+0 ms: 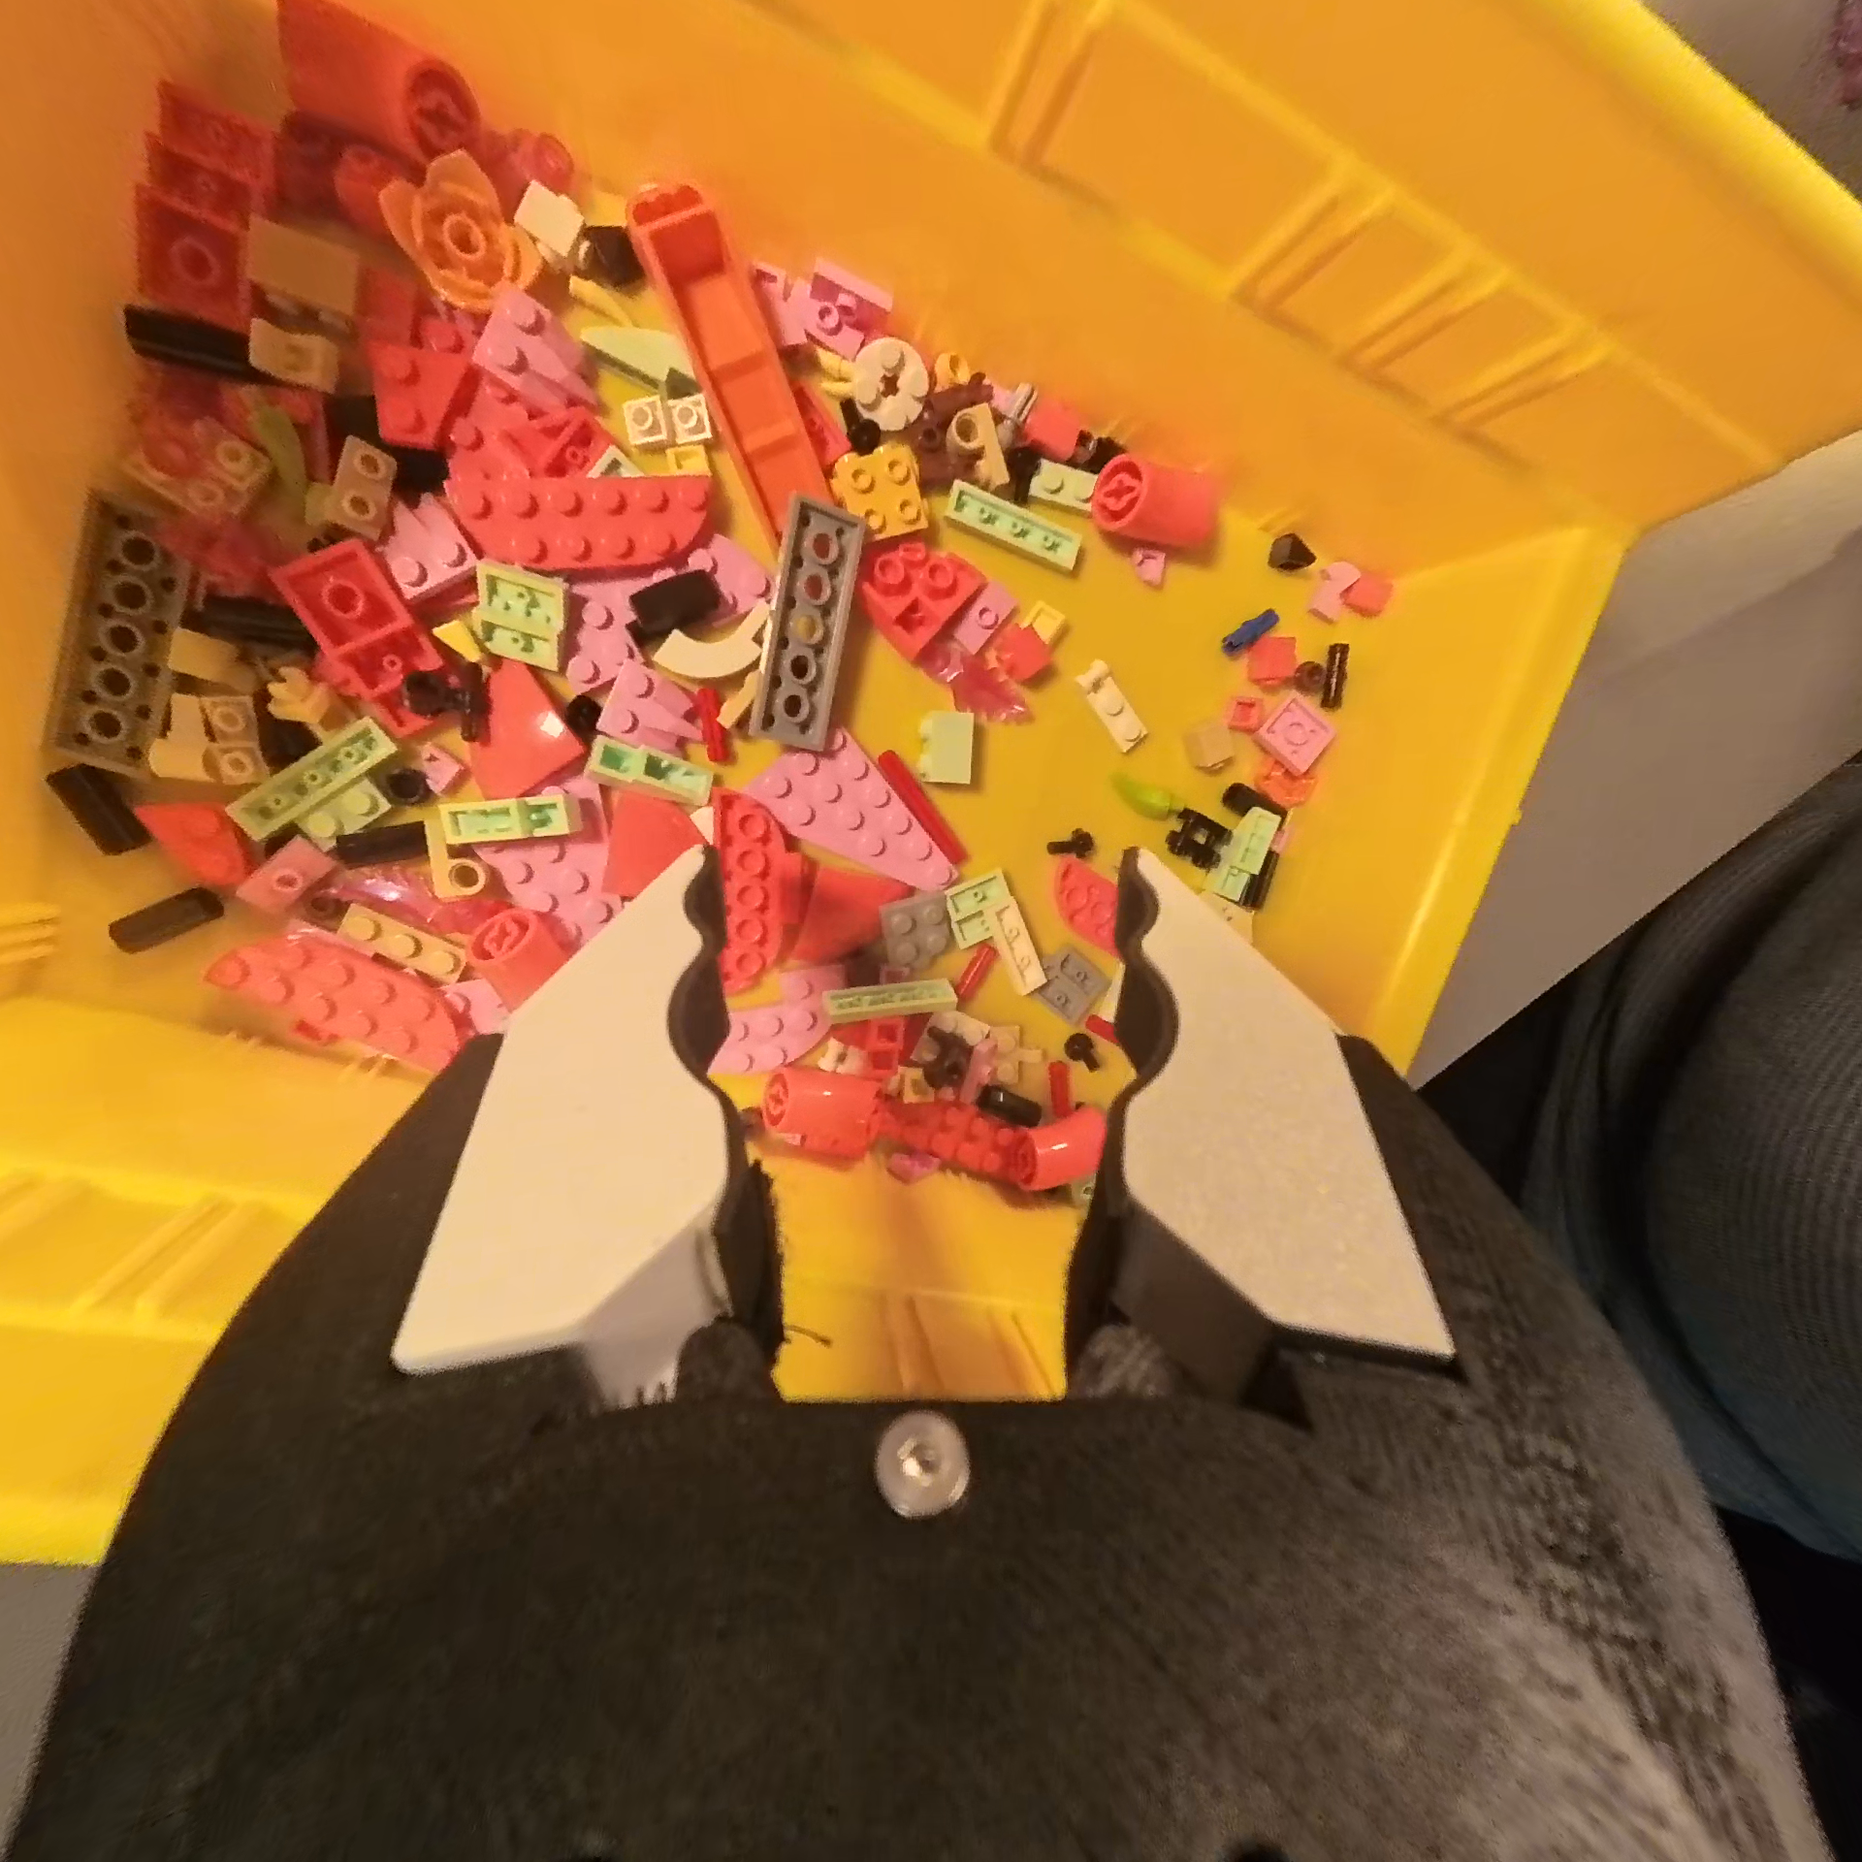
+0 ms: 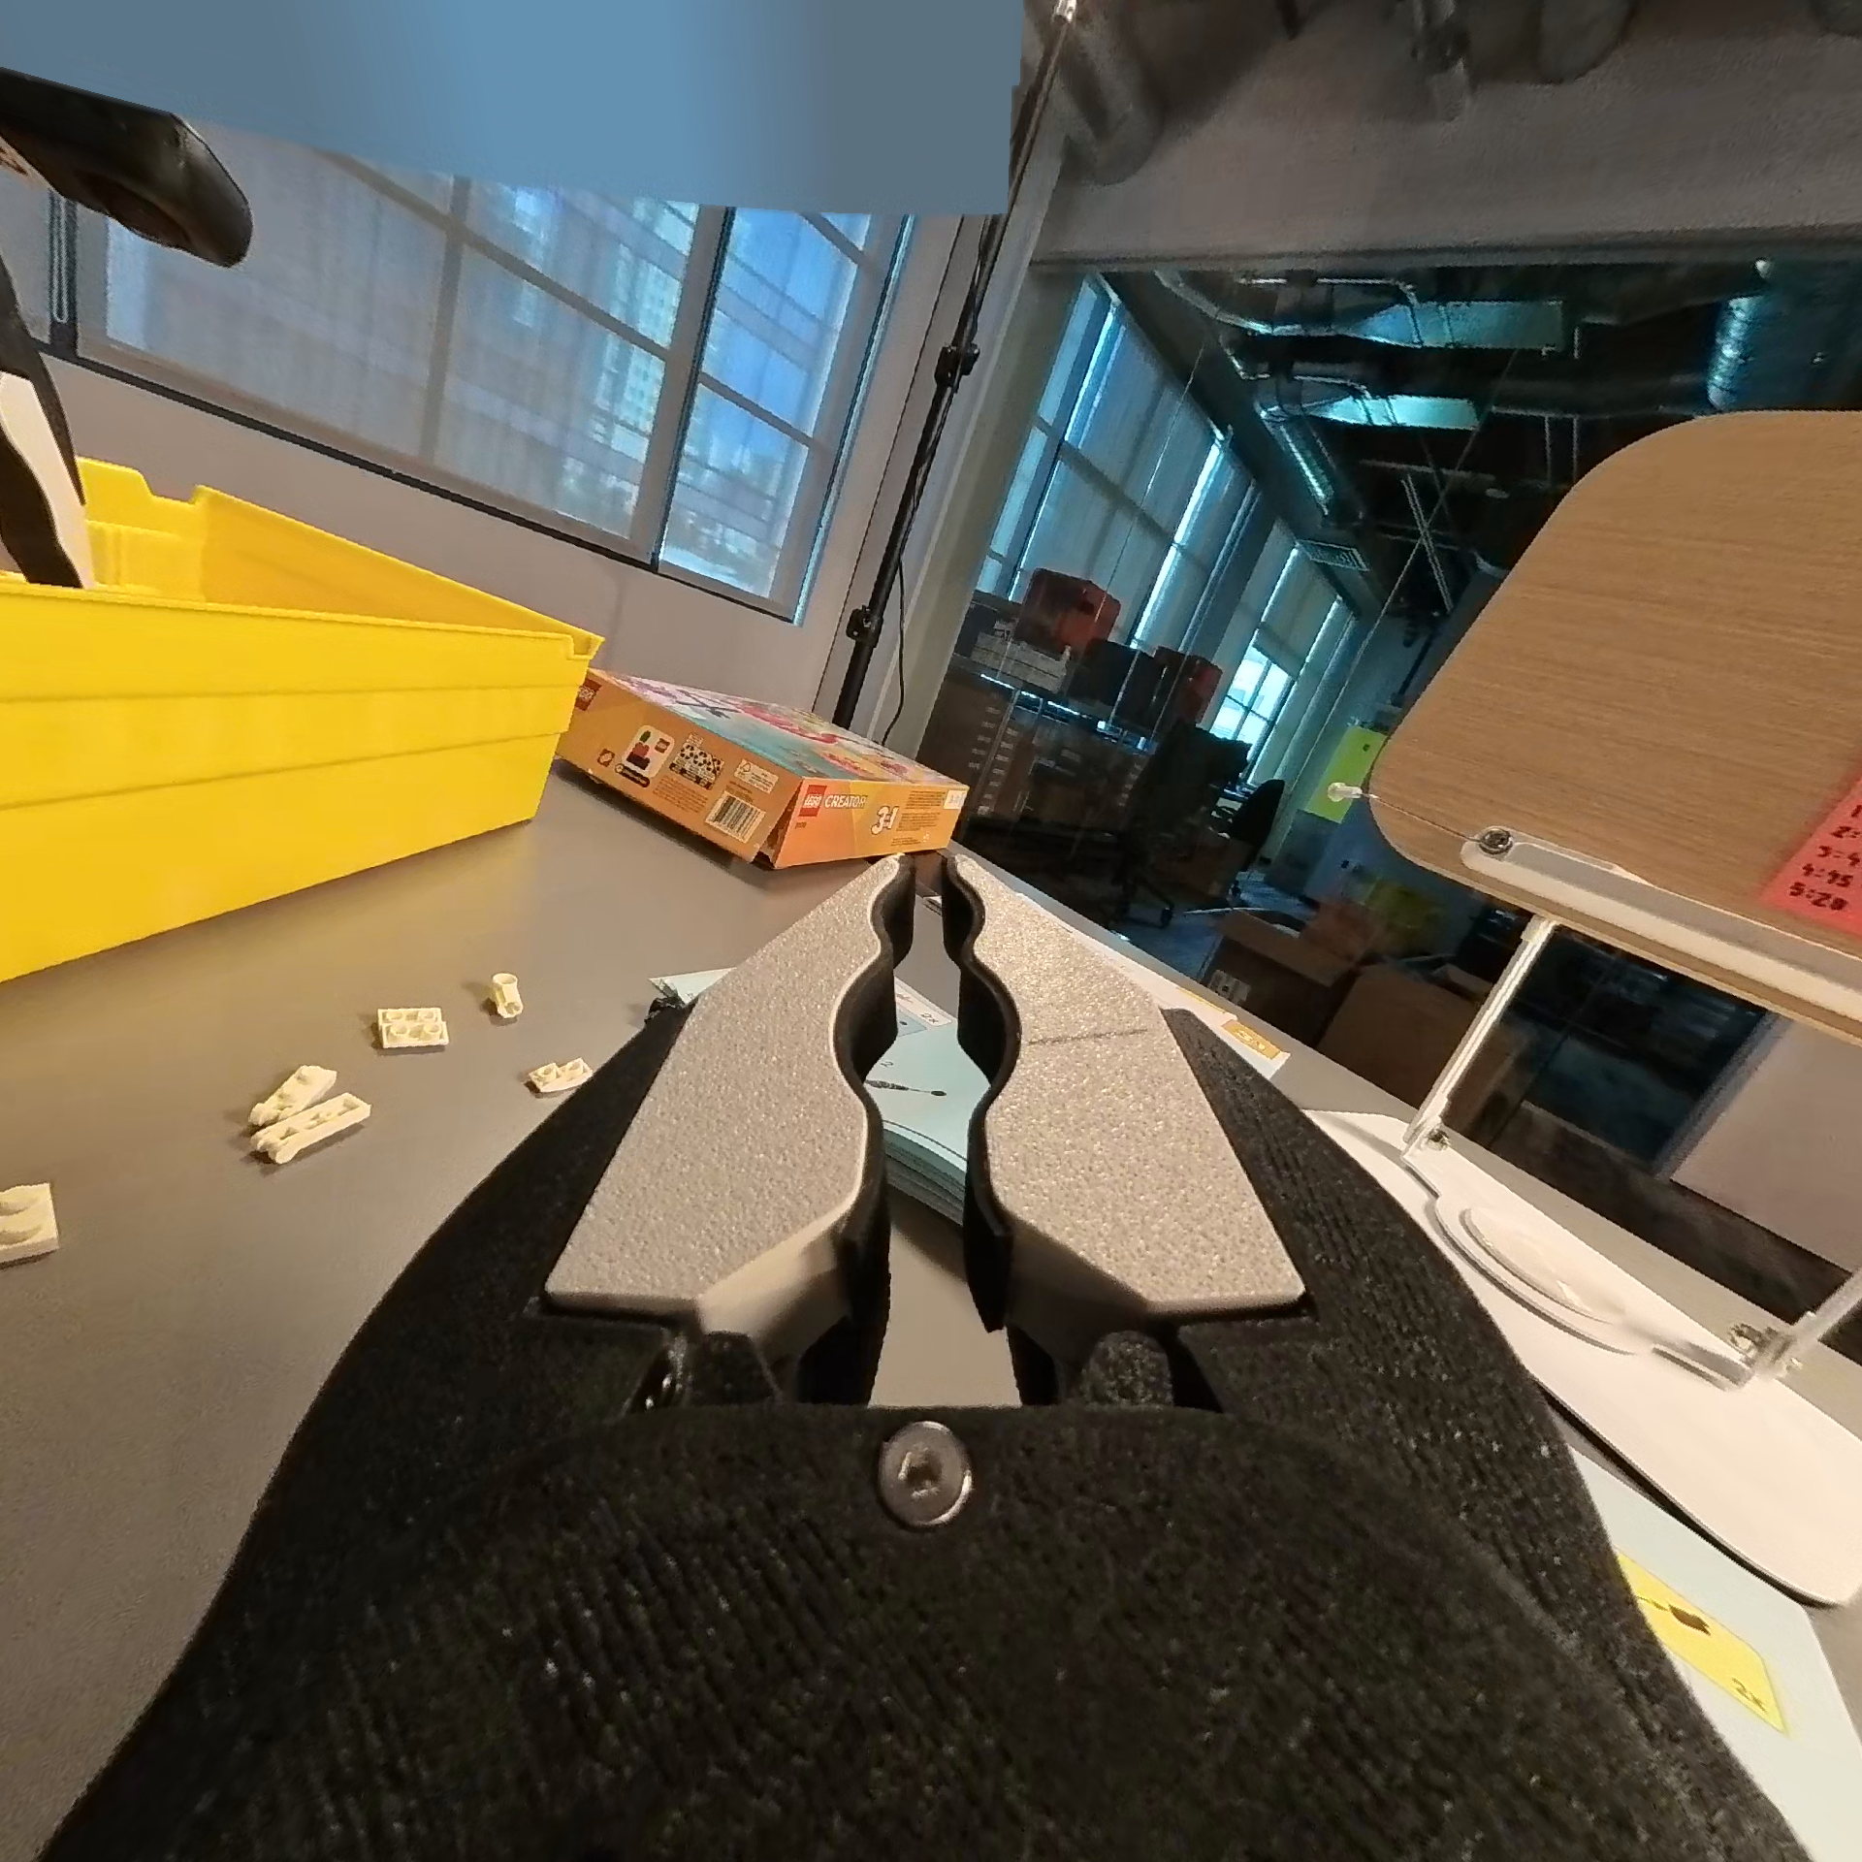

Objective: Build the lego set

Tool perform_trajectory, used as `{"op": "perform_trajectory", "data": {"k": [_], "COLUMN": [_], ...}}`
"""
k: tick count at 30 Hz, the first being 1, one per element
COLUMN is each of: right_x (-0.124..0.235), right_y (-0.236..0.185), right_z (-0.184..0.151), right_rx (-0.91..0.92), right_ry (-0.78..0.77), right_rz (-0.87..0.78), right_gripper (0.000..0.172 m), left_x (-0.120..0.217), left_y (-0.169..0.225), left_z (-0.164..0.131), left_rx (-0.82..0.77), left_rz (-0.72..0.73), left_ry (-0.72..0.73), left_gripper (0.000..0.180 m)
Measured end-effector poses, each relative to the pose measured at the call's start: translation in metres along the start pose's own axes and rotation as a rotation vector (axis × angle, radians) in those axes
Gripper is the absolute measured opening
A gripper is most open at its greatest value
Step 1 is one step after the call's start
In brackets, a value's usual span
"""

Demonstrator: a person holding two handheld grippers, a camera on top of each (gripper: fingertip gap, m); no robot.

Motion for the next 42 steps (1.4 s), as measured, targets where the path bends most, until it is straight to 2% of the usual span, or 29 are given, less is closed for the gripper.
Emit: {"op": "perform_trajectory", "data": {"k": [7, 13, 15, 20, 23, 29, 37, 42], "right_x": [0.000, 0.000, 0.000, 0.000, 0.000, 0.000, 0.000, 0.000], "right_y": [0.000, -0.001, -0.001, -0.001, -0.002, -0.002, -0.002, -0.002], "right_z": [0.000, 0.000, 0.000, 0.000, 0.000, 0.000, 0.000, 0.000], "right_rx": [0.004, 0.006, 0.008, 0.012, 0.013, 0.015, 0.015, 0.013], "right_ry": [-0.001, -0.001, -0.002, -0.004, -0.004, -0.004, -0.004, -0.003], "right_rz": [0.002, 0.004, 0.006, 0.008, 0.009, 0.011, 0.012, 0.012], "right_gripper": [0.003, 0.003, 0.003, 0.003, 0.003, 0.003, 0.003, 0.003], "left_x": [0.004, 0.005, 0.006, -0.002, -0.016, -0.045, -0.068, -0.072], "left_y": [-0.001, -0.005, -0.001, 0.016, 0.022, 0.026, 0.012, 0.010], "left_z": [0.005, 0.012, 0.018, 0.037, 0.046, 0.068, 0.075, 0.070], "left_rx": [0.002, -0.071, -0.107, -0.254, -0.366, -0.555, -0.646, -0.656], "left_rz": [0.007, 0.161, 0.173, 0.068, 0.045, -0.011, -0.071, -0.129], "left_ry": [0.076, 0.057, 0.078, 0.131, 0.087, -0.027, -0.105, -0.108], "left_gripper": [0.074, 0.070, 0.068, 0.043, 0.027, 0.010, 0.000, 0.006]}}
Point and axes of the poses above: each gripper's, where its closed fingertips meet, x back along the fingers, z out of its top, y = z × x across the jaws, the point moved 8 cm from there along x, back along the fingers, and after that the axes turned 7 degrees about y, right-handed, at the moved point
